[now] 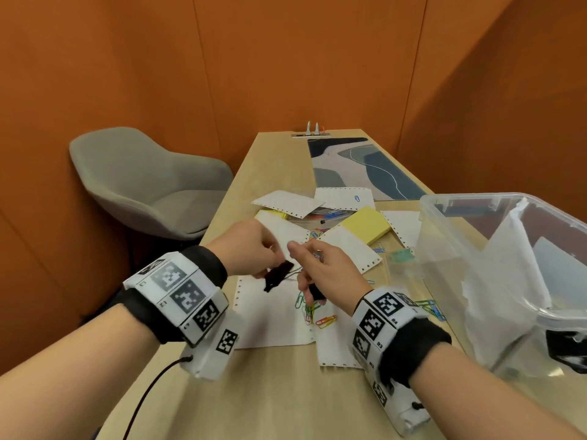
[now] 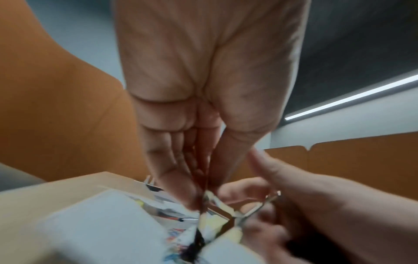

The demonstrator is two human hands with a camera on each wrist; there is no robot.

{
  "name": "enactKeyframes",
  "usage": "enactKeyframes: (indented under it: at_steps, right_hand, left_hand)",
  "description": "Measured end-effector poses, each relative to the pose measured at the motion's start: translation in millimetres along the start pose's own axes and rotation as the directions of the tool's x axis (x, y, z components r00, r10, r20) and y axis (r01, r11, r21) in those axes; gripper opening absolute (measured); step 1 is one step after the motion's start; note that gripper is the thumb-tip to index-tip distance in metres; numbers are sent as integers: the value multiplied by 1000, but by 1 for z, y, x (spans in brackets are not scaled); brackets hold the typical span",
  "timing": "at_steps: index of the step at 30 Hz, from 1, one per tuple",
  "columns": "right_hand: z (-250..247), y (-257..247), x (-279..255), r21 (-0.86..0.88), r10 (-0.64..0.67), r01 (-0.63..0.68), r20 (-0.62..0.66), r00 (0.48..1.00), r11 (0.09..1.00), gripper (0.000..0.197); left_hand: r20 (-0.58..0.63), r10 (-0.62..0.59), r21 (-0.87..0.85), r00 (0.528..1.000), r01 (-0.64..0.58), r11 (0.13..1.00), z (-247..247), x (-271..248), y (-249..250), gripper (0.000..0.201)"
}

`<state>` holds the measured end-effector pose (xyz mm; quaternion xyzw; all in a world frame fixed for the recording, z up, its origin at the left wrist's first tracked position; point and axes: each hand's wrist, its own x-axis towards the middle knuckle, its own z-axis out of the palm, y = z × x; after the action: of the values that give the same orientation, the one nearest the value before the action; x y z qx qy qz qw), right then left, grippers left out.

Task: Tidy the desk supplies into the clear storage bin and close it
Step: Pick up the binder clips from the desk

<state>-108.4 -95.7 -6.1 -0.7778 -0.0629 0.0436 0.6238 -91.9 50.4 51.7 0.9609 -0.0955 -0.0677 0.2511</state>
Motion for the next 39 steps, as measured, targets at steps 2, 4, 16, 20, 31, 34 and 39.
enactKeyframes:
  at_steps: [2,4,16,20,31,34,39]
  right_hand:
    - [-2,1,1,-37,-6,5,-24,1000,999,24]
    - [-6,3,1,-95,-32,25,-76,997,995,15]
    - [-17,-17,-9,227,-24,39,-69,997,973,38]
    - [-23,-16,-10,172,-22,37,-91,996,984,14]
    - [-40,-37,-18,103,-71,74,-29,997,992,10]
    - [-48,-34,-22,62,-104,104,-1,995,993,21]
    - [-50,-35,-24,-14,-165,165,-92,982,986,16]
  left_hand:
    - [-81,116,32,990,-114,993,4,-2,12,18]
    - [-160,107,-136,981,-129,982,7,1,13,16]
    - [-213,-103,-787,972,-108,607,-4,1,-2,11]
    - [-349,19,-614,937,-244,750,3,-2,13,11]
    - [-402,139,-611,905,-378,696,-4,-7,34,9]
    - [-230,27,-867,973,-217,449,-14,-7,31,9]
    - [82,-32,-988,996,85,132,-14,-15,26,39]
